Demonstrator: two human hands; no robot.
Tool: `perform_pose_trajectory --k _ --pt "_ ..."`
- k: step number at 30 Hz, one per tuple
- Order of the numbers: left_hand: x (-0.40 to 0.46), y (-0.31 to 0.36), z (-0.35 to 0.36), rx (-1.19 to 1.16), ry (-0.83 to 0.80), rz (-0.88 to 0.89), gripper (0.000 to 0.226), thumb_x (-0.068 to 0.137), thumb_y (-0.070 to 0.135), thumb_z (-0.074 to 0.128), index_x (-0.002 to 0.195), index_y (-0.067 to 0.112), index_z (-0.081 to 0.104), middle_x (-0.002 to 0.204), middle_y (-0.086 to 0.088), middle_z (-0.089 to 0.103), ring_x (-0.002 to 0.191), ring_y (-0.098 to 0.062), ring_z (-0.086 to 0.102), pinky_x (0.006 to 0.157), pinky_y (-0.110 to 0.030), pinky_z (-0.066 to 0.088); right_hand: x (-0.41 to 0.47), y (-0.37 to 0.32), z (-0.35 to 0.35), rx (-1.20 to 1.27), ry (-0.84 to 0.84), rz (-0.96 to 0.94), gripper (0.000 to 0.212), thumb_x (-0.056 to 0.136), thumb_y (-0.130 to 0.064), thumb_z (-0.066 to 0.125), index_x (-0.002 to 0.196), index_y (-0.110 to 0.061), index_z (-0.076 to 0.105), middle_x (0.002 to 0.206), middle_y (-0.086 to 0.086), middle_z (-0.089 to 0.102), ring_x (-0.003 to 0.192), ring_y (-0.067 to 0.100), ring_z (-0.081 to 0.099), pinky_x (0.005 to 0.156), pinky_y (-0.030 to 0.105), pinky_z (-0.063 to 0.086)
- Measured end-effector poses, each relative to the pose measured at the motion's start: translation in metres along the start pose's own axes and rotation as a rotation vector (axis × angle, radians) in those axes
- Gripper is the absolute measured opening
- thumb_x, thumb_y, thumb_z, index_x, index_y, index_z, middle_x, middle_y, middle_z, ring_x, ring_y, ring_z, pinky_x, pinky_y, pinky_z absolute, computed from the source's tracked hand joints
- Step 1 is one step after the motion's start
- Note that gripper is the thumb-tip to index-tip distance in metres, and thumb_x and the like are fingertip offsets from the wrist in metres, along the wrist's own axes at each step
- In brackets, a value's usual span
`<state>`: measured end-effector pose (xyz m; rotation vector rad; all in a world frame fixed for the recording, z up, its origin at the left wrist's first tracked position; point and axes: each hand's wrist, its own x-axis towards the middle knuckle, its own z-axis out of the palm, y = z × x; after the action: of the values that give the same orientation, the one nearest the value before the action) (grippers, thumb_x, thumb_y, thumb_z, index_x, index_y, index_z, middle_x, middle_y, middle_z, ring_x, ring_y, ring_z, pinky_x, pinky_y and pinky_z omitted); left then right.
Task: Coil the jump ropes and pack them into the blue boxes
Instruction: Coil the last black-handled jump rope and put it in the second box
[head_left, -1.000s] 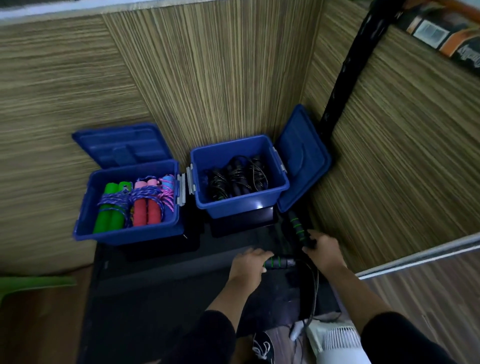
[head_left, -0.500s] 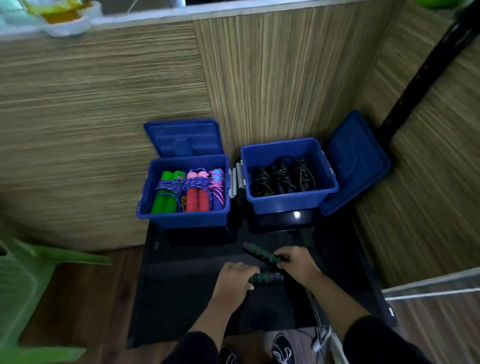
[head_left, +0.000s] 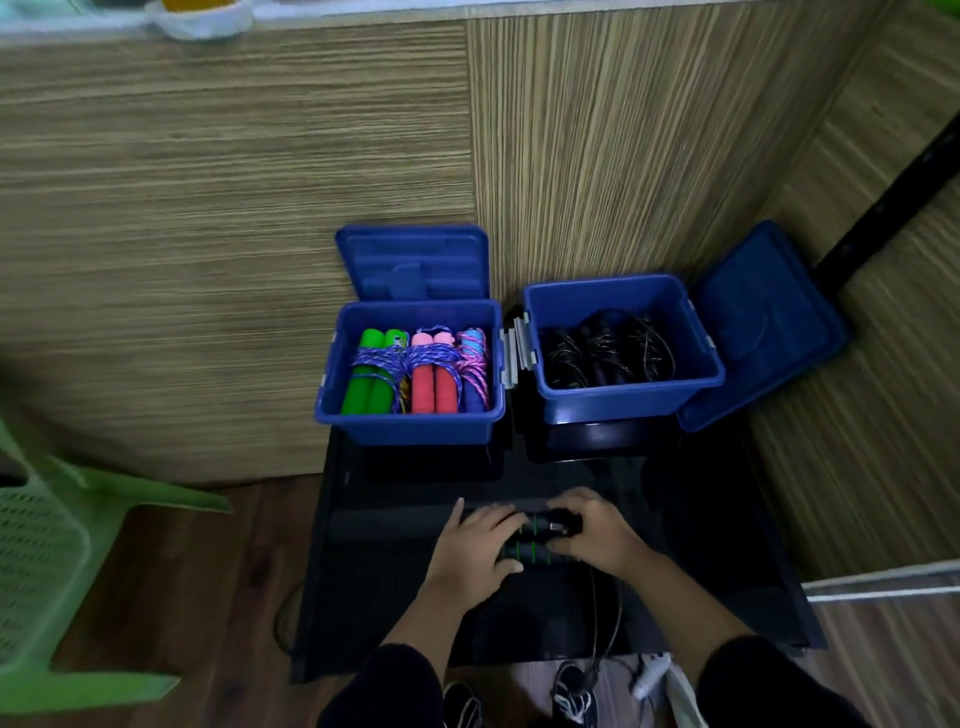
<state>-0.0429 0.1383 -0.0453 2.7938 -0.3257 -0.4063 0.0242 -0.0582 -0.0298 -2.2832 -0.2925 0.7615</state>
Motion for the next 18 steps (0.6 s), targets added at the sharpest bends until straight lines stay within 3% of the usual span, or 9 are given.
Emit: perform_pose_trajectory --k 4,8,11,13,15,18 --pt "0.004 0.001 -0.003 0.029 -0.008 0.012 0.061 0.09 0.042 0.056 0.146 0.034 0.031 0.151 0.014 0.032 0.139 -0.011 0.029 0.119 -0.033 0.005 -0.003 0.005 -0.007 -0.15 -0.175 0.071 0.085 0.066 -0.014 0.083 0.14 -0.012 0.041 0.12 0.002 0.039 0.112 0.016 0.046 0.087 0.013 0.034" --pt "0.006 0.002 -0.008 0.054 -0.049 0.001 0.063 0.09 0.039 0.056 0.146 0.031 0.029 0.15 0.01 0.033 0.137 -0.014 0.031 0.116 -0.033 0.015 -0.002 0.001 -0.004 -0.271 -0.238 0.036 0.092 0.07 -0.002 0.078 0.146 -0.017 0.029 0.137 0.007 0.038 0.121 0.022 0.044 0.086 0.014 0.031" --pt "0.004 -0.002 -0.011 0.106 -0.074 0.013 0.068 0.09 0.044 0.054 0.149 0.029 0.024 0.152 0.007 0.031 0.136 -0.017 0.031 0.112 -0.034 0.02 -0.002 0.001 -0.001 -0.291 -0.231 0.023 0.089 0.072 -0.004 0.077 0.146 -0.016 0.029 0.14 0.01 0.043 0.119 0.022 0.048 0.083 0.014 0.034" --pt "0.001 -0.003 -0.011 0.156 -0.098 0.027 0.071 0.092 0.049 0.051 0.151 0.027 0.019 0.153 0.005 0.029 0.137 -0.02 0.03 0.112 -0.036 0.021 -0.004 0.003 0.0 -0.244 -0.237 0.025 0.086 0.074 -0.003 0.076 0.146 -0.016 0.03 0.133 0.008 0.049 0.107 0.018 0.052 0.079 0.013 0.037" --pt "-0.002 -0.002 -0.009 0.222 -0.122 0.019 0.071 0.094 0.049 0.048 0.152 0.024 0.015 0.153 0.001 0.027 0.136 -0.025 0.031 0.11 -0.04 0.023 -0.006 0.006 0.001 -0.146 -0.227 0.054 0.077 0.074 -0.004 0.076 0.141 -0.014 0.04 0.115 0.003 0.055 0.096 0.013 0.051 0.073 0.011 0.039" --pt "-0.008 -0.002 -0.006 0.289 -0.12 0.013 0.065 0.097 0.045 0.042 0.152 0.024 0.013 0.152 -0.005 0.029 0.13 -0.032 0.035 0.103 -0.046 0.029 -0.007 0.014 0.003 -0.046 -0.196 0.118 0.047 0.073 -0.015 0.079 0.117 -0.008 0.062 0.097 0.0 0.058 0.094 0.014 0.054 0.073 0.016 0.04"
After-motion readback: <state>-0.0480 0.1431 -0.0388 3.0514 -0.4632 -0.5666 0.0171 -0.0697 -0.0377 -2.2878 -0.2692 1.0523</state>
